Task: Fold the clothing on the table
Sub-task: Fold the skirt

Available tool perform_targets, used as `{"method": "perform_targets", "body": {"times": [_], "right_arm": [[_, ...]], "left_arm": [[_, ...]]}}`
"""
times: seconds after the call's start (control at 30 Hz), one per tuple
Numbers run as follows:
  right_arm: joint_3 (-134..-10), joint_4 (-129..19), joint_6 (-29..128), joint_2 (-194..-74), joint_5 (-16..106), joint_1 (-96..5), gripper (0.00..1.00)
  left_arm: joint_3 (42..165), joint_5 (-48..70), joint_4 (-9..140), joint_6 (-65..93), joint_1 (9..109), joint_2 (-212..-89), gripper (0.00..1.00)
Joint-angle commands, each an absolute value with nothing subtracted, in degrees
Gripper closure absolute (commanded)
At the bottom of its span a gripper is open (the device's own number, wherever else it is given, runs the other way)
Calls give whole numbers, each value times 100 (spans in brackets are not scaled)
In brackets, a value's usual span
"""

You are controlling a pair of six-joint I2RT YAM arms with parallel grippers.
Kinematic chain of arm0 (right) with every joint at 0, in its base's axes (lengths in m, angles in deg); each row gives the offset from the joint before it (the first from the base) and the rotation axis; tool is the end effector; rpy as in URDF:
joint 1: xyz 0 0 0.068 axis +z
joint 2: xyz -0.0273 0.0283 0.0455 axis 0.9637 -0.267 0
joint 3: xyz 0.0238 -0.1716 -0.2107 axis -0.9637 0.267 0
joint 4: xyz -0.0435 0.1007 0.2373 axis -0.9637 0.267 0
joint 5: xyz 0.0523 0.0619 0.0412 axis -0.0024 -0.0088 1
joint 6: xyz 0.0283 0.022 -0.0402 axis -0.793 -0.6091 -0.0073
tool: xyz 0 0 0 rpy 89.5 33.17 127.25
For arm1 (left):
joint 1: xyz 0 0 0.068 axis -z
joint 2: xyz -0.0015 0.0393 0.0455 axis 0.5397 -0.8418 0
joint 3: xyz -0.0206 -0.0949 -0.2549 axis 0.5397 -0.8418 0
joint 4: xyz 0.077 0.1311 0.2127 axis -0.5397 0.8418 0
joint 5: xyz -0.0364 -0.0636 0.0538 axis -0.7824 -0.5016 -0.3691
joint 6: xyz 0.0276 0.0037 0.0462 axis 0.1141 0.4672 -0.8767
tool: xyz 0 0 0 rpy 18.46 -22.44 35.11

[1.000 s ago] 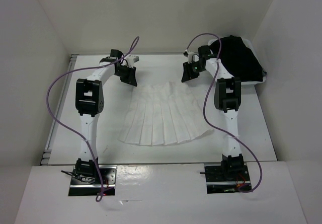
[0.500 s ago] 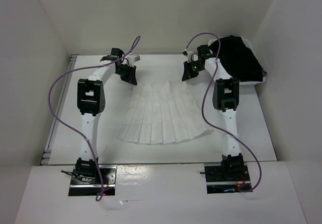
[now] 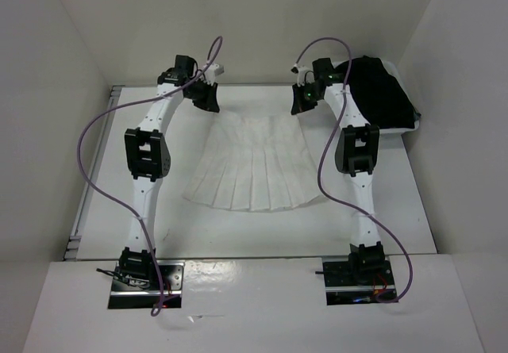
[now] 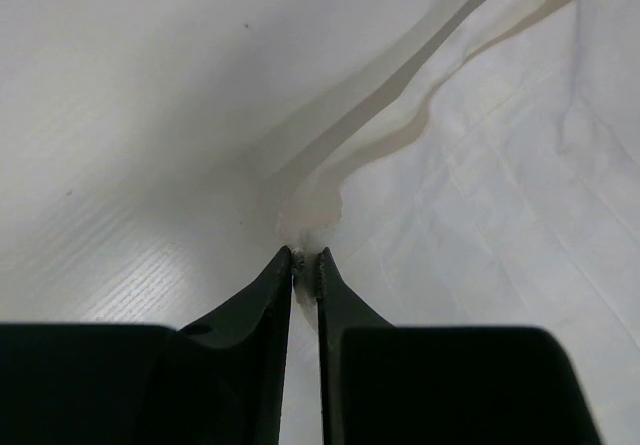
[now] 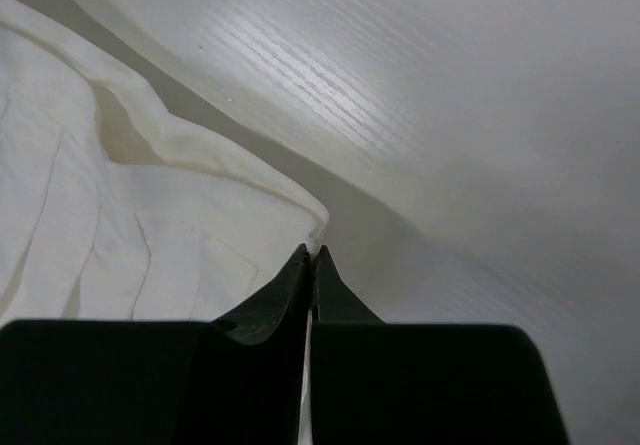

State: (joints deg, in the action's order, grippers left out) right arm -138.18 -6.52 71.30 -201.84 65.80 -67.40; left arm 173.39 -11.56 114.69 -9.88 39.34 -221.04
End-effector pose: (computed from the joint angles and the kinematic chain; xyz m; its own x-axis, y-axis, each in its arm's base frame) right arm 0.5481 0.0857 0.1909 -0.7063 -0.3134 -0.6348 -0.5708 0.7825 0.2487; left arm 0.5480 -0.0825 0.2230 -0.6608 0.2609 -0.7038 0.5770 0.7763 -0.2539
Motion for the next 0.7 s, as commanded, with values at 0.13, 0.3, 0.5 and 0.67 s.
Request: {"method": "perform_targets", "body": {"times": [0.13,0.3,0.5,0.67], "right_arm": [[-14269,-818,6856,-19324,5703,-6581,100],[-14331,-871,6802,-19079,5509,-6529,100],[-13833,-932,6864,-18473,5457,-6371,100],[-12734,-1362,6978,-17831,5290,-6247,100]], "left_arm": [[19036,-1165,12189,-1123,3882,-22399,96],[20437,-1067,12807,-1185,3882,-22919,96],[20551,-1420,13113,-1062,3882,-22664,96],[20551,-1481,13317,-1062,3882,-22602,96]]}}
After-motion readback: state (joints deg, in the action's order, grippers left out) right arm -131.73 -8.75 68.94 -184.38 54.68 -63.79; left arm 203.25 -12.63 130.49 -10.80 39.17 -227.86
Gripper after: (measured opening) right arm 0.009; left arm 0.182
